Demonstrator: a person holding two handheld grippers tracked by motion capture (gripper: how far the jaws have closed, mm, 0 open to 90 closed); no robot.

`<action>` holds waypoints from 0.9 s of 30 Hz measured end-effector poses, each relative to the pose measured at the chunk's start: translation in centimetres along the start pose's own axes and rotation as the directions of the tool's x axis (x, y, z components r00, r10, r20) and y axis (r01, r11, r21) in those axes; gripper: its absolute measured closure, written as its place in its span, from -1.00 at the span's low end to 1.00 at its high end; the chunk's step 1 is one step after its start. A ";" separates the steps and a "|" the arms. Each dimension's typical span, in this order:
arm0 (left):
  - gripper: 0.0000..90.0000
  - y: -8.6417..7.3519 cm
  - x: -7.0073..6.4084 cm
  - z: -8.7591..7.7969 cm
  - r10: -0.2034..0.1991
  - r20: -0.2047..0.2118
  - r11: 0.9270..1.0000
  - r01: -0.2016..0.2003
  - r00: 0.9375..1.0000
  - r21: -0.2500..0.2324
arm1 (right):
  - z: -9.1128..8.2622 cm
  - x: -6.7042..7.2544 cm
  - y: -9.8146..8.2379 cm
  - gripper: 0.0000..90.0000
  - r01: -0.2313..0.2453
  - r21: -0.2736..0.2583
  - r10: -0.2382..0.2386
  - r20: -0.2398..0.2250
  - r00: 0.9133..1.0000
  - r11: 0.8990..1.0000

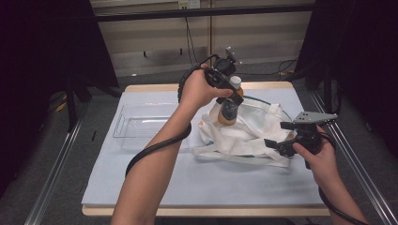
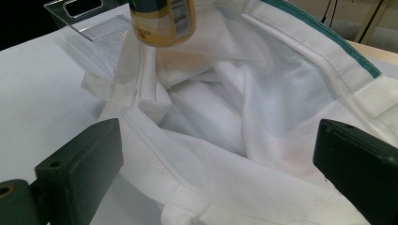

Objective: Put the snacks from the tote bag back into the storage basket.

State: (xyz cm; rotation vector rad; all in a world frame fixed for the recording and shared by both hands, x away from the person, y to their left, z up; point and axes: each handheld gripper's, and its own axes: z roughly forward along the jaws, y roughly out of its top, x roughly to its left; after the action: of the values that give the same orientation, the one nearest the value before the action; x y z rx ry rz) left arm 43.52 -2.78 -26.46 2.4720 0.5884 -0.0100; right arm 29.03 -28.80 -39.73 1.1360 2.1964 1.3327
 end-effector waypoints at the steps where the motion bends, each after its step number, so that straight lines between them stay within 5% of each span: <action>1: -0.32 0.0 0.0 -0.1 -0.003 -0.001 1.000 0.003 1.000 0.002 | 0.0 0.0 0.0 -0.95 -0.001 0.001 0.001 -0.003 1.000 1.000; 27: -0.32 -0.7 0.6 -3.3 -0.025 -0.012 0.999 0.026 1.000 0.019 | 0.2 0.2 0.0 -0.95 0.002 0.006 -0.002 -0.012 1.000 1.000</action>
State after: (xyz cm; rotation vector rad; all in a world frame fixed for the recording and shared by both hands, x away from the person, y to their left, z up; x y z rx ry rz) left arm 43.35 -0.21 -24.21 2.4844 0.6274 -0.0114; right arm 29.04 -28.56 -39.79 1.1298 2.2108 1.3370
